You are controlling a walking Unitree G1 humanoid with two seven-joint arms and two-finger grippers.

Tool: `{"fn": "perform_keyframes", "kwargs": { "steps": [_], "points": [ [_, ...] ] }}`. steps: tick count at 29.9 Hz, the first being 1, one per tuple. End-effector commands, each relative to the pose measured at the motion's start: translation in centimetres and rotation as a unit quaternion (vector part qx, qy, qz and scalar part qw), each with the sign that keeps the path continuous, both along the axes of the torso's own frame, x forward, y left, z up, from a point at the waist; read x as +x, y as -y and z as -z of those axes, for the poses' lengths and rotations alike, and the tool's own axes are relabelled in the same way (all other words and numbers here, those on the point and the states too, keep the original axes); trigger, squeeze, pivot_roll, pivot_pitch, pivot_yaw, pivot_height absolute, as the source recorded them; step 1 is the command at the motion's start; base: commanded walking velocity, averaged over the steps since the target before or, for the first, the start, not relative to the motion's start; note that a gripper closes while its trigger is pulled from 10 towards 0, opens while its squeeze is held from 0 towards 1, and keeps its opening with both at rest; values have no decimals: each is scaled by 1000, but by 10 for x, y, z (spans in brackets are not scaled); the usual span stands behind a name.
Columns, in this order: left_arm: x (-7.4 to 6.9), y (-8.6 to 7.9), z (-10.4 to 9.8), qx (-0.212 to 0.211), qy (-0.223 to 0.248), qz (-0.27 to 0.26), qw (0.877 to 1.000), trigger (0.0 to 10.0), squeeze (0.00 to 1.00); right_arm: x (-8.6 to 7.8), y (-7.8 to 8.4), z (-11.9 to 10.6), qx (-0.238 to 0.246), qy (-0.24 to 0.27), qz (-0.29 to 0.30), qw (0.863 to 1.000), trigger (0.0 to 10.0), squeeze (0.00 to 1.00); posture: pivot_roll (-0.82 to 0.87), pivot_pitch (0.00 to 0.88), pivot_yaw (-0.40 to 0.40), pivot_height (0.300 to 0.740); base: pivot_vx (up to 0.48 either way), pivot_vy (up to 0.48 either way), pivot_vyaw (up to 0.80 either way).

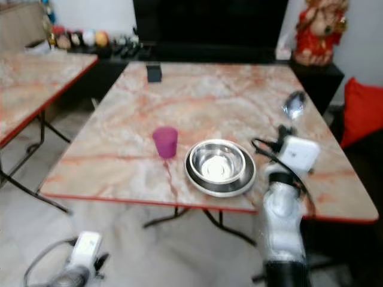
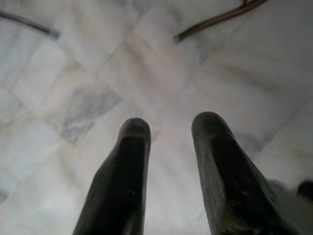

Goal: Setting the table

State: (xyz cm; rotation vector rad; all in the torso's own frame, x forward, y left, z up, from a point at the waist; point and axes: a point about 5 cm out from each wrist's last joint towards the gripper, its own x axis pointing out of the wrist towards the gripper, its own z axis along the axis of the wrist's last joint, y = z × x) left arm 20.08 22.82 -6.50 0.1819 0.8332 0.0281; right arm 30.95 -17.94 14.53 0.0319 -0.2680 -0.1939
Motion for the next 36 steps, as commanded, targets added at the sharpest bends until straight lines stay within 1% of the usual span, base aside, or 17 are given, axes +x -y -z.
{"fn": "perform_keyframes", "kwargs": {
  "steps": [1,8,13,15,18,20,21,23,24,27,29,31,33,36],
  "points": [
    [6,13,0,-16,6,9,1000,10000,0,-2,15,-3,-6,6,24,1000,10000,0,-1,0,-12,740,319,0,0],
    [6,19,1,-23,5,16,1000,10000,0,-4,20,-4,-10,7,30,999,10000,0,-13,0,-7,740,46,0,0],
    [4,19,2,-21,1,17,1000,10000,0,-2,27,-5,6,0,43,999,10000,0,-12,0,-6,740,0,0,0],
    [4,19,2,-21,0,16,1000,10000,0,1,32,-8,22,-7,51,998,10000,0,-11,0,-5,740,0,0,0],
    [4,18,2,-21,-2,14,1000,10000,0,8,39,-10,21,-39,57,997,10000,0,-18,0,-2,740,0,0,0],
    [2,17,3,-21,-7,15,1000,10000,0,16,45,-1,14,-107,59,992,10000,0,-22,0,-1,740,0,0,0],
    [1,16,3,-21,-9,15,1000,10000,0,18,46,1,12,-128,59,990,10000,0,-22,0,-1,740,0,0,0],
    [-1,17,5,-22,-14,13,1000,10000,0,21,50,9,23,-177,56,982,10000,0,-19,0,-5,740,0,0,0],
    [-1,17,5,-22,-15,13,1000,10000,0,21,50,10,26,-184,53,981,10000,0,-19,0,-5,740,0,0,0],
    [-3,18,6,-24,-20,12,999,10000,0,20,51,14,23,-215,48,975,10000,0,-22,0,-4,740,0,0,0],
    [-5,18,8,-24,-26,12,999,10000,0,15,51,19,28,-254,45,966,10000,0,-27,0,-2,740,0,0,0],
    [-7,18,9,-25,-30,12,999,10000,0,12,51,21,38,-273,41,960,10000,0,-32,0,-3,740,0,0,0],
    [-9,18,10,-25,-34,10,999,10000,0,5,49,25,33,-297,30,954,10000,0,-35,0,-1,740,0,0,0],
    [-10,18,11,-25,-38,11,999,10000,0,2,48,30,28,-314,22,949,10000,0,-35,0,-1,740,0,0,0]
  ]
}}
